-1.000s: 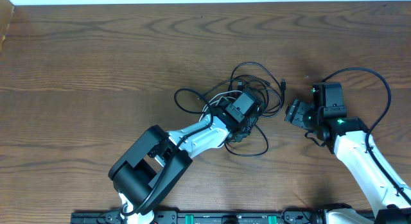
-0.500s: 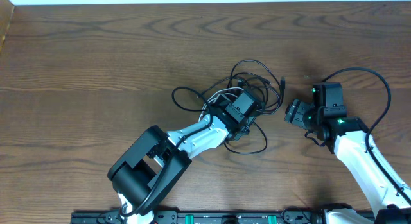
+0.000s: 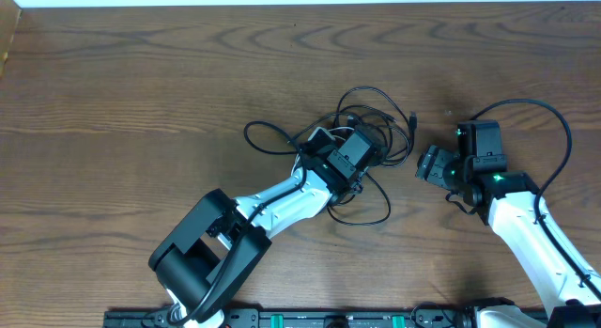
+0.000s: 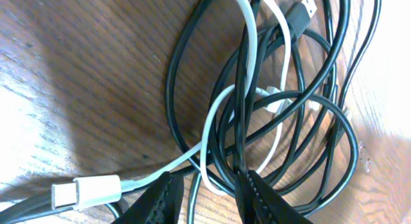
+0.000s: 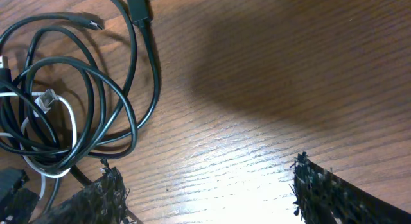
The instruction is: Untangle cables
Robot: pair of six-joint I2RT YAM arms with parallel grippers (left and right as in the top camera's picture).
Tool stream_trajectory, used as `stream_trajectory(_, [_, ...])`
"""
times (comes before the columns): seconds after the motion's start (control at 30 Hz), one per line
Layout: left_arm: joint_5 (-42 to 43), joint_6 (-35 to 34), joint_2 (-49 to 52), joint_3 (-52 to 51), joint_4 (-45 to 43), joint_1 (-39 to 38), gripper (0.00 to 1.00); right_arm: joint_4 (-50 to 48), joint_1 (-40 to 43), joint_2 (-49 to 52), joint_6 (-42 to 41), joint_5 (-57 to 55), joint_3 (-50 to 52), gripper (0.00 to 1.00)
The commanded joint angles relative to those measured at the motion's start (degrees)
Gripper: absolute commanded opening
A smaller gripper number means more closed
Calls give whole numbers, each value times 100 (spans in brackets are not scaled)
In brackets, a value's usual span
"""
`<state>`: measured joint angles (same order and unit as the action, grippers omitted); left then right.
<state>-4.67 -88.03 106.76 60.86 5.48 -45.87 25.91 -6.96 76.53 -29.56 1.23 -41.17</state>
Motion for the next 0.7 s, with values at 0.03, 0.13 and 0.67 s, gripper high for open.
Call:
stream_trajectory(0.03, [-138, -96, -48, -74, -2, 13, 34, 2, 17, -20, -61, -87, -9, 82])
stream_trajectory(0.13, [-61, -339, 61, -74, -2, 13, 34, 2, 17, -20, -61, -87, -9, 82])
stream_trajectory(0.67, [105, -597, 448, -74, -157, 13, 28, 4, 17, -20, -61, -87, -9, 82])
